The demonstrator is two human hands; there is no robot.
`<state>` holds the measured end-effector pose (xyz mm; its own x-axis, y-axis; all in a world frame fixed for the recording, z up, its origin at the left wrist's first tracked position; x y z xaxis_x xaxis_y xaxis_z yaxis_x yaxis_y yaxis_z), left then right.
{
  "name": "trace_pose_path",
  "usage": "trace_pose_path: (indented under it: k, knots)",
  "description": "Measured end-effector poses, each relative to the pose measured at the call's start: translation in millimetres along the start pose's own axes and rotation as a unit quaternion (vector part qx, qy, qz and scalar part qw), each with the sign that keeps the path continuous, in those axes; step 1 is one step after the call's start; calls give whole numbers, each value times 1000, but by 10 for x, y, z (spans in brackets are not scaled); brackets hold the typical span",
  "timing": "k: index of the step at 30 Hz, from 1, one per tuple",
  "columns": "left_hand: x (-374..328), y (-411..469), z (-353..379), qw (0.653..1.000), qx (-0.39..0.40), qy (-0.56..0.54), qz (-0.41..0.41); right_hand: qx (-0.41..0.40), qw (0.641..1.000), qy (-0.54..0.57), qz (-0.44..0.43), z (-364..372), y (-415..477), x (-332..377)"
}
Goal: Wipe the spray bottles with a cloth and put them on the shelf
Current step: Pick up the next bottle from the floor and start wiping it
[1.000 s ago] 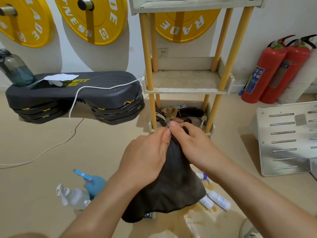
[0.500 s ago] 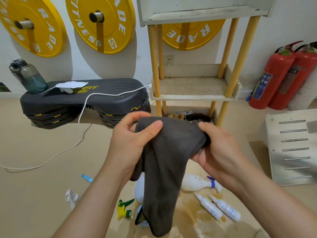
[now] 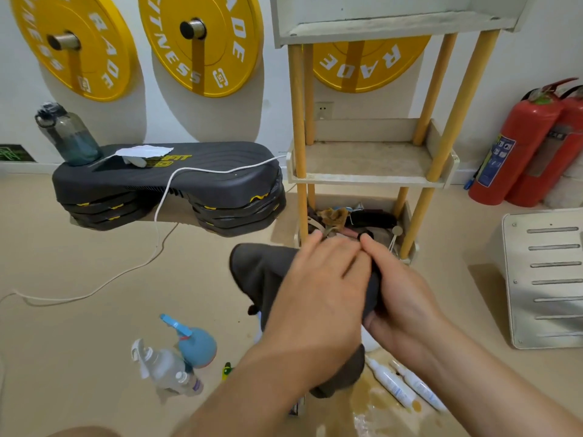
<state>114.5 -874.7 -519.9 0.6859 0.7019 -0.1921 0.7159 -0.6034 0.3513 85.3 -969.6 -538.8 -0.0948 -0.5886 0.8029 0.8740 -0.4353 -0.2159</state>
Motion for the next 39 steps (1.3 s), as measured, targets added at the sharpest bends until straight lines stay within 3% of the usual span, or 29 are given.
trace_pose_path:
  k: [2,4,7,9,11,13,16,18,20,22,23,26,30,36,39]
  knots:
    - [-21,-58,38,999,9,-45,13,-6,999,-43,-24,-59,38,30]
    - [56,-65,-104,987,-18,-156,24,-11,991,-120,-61,-75,69,95]
    - [364,-33,-448,970,-55,-228,-58,-43,979,-176,-90,-108,120,228]
    - [579,7,-506,945,37,-279,-168,-54,971,-209,-98,-129,141,287]
    - [662,1,-386,906,111,-353,-206,-53,961,-238,-127,-110,141,325]
    - [594,-17,-313,911,89,-355,-188,-33,941,-289,-175,-48,92,360]
    - [392,-36,-258,968,74,-211,-115,16,914,-352,-202,8,27,247]
    - [314,4,-228,992,33,-77,-90,12,941,-302,-153,12,2,91]
    - [162,41,-194,998,-11,13,-59,-6,992,-109,-55,19,-25,-14]
    - [-54,25,-111,998,-30,56,-25,16,997,70,40,63,-73,-42]
    - [-147,-2,-58,998,-25,56,-17,41,991,109,70,93,-110,-21]
    - [-265,-79,36,999,-20,-38,20,74,986,127,83,108,-133,37]
    - [-102,-124,-63,980,-82,-168,66,85,987,121,59,104,-91,62]
    - [-30,-186,-251,951,-234,-170,106,133,979,146,47,133,-35,64]
    - [64,-210,-398,946,-276,-160,59,107,981,162,6,88,45,134]
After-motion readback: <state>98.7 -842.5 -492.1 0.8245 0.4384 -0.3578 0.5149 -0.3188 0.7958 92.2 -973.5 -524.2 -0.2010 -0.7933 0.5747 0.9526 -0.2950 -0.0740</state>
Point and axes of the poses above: each hand's wrist, its own y-axis towards the middle knuckle, its own z-axis out of the palm, x = y × z, the point moved 3 cm from there along y, towards the middle knuckle, and after that the axes turned 13 degrees about -z, right-handed, at the moved point
